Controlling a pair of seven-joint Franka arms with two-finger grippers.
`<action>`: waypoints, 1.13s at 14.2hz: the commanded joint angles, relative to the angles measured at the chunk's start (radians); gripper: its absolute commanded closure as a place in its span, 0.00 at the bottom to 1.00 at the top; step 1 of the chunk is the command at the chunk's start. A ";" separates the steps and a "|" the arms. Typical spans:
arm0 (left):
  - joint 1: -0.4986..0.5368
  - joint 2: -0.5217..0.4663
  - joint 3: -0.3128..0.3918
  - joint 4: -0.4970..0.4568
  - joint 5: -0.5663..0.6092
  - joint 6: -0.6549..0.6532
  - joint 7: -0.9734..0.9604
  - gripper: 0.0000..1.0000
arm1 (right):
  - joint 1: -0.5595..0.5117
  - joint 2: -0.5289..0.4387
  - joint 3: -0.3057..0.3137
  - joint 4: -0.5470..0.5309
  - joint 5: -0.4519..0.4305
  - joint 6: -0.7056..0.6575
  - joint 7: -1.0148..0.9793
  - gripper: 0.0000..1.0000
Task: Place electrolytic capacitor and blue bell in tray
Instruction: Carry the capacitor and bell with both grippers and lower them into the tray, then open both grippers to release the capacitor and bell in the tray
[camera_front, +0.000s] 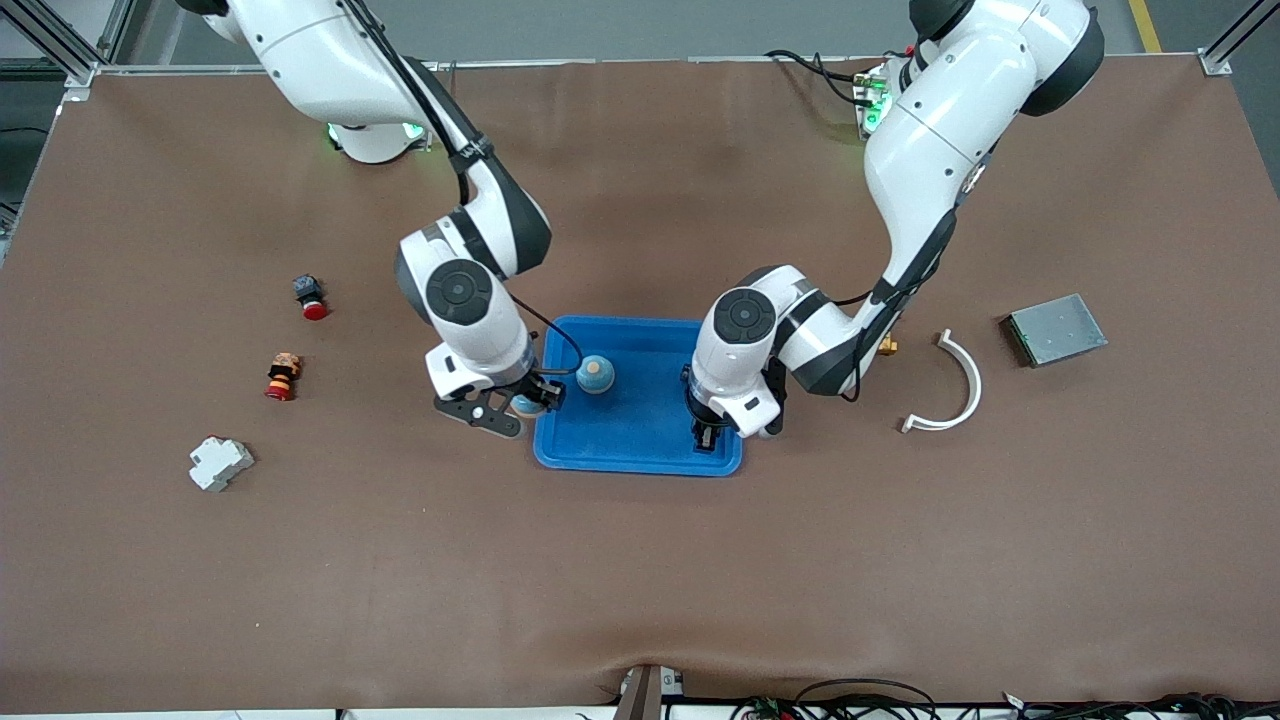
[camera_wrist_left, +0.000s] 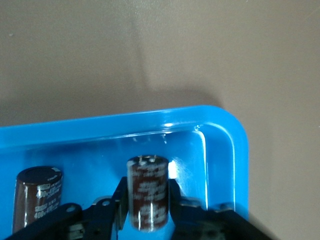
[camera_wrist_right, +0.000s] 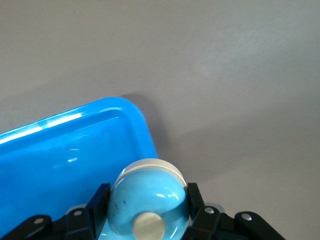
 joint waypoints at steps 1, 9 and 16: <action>-0.019 0.007 0.010 0.029 0.010 0.012 -0.017 0.00 | 0.030 0.095 -0.009 0.121 0.015 -0.018 0.072 1.00; 0.036 -0.201 -0.004 0.064 0.012 -0.195 0.221 0.00 | 0.085 0.221 -0.011 0.221 0.002 -0.017 0.172 1.00; 0.198 -0.451 -0.015 0.063 -0.174 -0.451 0.783 0.00 | 0.102 0.271 -0.016 0.264 -0.006 -0.009 0.207 1.00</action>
